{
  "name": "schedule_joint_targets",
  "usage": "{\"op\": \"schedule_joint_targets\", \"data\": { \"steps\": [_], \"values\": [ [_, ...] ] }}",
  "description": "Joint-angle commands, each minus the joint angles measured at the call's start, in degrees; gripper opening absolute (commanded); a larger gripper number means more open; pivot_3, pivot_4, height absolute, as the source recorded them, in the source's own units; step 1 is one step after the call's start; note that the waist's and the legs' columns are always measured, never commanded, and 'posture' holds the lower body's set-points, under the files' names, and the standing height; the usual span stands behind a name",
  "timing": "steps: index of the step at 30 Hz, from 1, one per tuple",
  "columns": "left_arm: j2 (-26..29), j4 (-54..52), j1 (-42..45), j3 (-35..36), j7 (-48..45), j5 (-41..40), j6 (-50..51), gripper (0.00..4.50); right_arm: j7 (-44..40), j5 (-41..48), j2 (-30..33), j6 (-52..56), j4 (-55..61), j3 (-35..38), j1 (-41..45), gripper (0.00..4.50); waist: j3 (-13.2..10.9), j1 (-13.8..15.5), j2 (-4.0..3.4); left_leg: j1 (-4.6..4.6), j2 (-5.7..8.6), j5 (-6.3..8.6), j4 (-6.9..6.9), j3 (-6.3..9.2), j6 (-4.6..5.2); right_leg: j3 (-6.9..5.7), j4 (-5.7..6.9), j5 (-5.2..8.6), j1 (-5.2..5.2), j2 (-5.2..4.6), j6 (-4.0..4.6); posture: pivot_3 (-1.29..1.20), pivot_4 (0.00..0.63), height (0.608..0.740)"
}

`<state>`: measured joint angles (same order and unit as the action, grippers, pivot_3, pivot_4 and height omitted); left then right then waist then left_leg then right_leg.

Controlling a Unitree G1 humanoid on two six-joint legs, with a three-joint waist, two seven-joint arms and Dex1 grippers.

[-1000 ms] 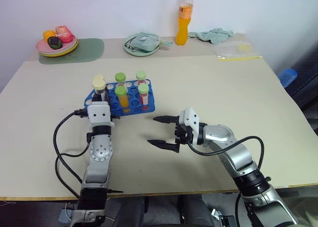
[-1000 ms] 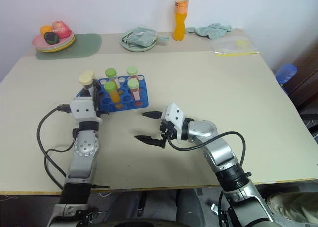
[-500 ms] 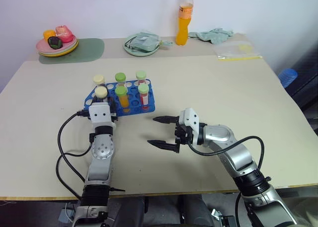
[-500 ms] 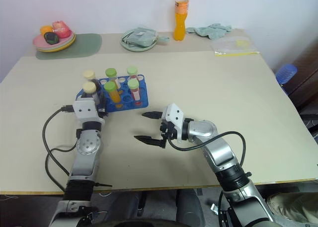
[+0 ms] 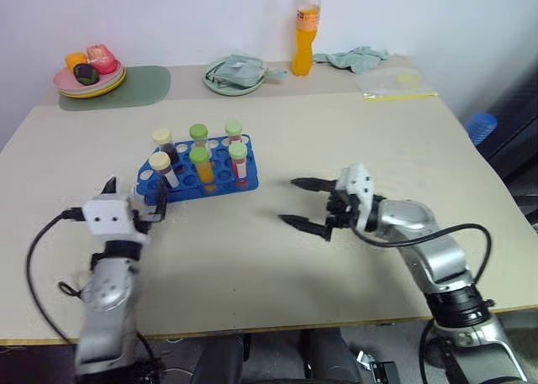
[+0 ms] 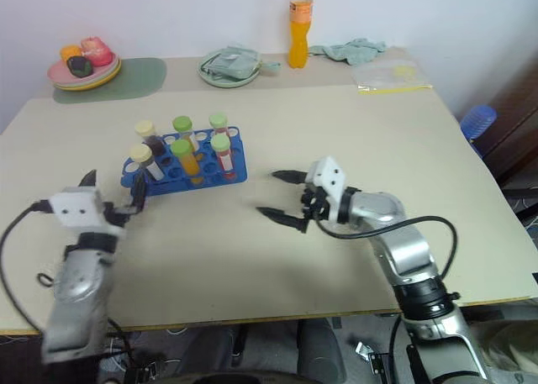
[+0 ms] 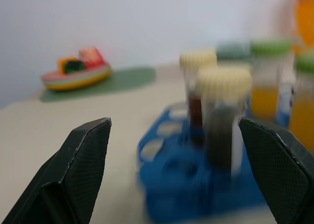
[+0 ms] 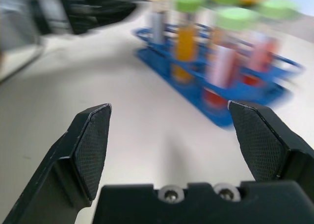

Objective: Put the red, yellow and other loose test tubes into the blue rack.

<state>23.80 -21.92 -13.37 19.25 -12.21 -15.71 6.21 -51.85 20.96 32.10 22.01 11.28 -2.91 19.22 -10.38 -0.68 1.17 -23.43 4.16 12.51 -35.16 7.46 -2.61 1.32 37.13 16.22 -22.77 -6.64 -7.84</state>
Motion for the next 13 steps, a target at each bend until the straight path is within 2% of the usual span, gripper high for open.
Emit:
{"op": "schedule_joint_targets", "data": {
  "steps": [1,7,13],
  "values": [
    [4.73,-3.69,-4.1,8.39,-6.14,-6.35,4.68,4.27,0.35,-0.05,4.33,-1.24,-2.57,6.75,-1.75,4.24,-0.02,0.2,-0.04,0.0,0.0,0.01,0.0,0.0,0.02,0.01,-0.03,0.0,0.01,-0.02,0.0,0.0,0.15,0.74],
    [7.64,-5.26,-8.74,12.2,-11.1,-9.44,8.19,4.27,-1.08,-0.34,8.16,-3.94,-7.47,10.45,-3.75,4.24,-0.02,0.12,-0.04,0.02,-0.05,0.02,-0.03,-0.04,0.04,-0.07,-0.1,0.01,0.14,-0.1,0.01,0.0,0.15,0.74],
    [6.14,-6.06,-8.39,11.01,-10.52,-9.09,9.56,4.27,-1.08,-0.64,7.51,-4.78,-7.68,9.37,-4.0,4.24,-0.02,0.0,-0.06,0.02,-0.07,0.03,0.01,-0.03,0.04,-0.06,-0.09,0.02,0.1,-0.09,0.02,0.0,0.15,0.74]
  ]
}}
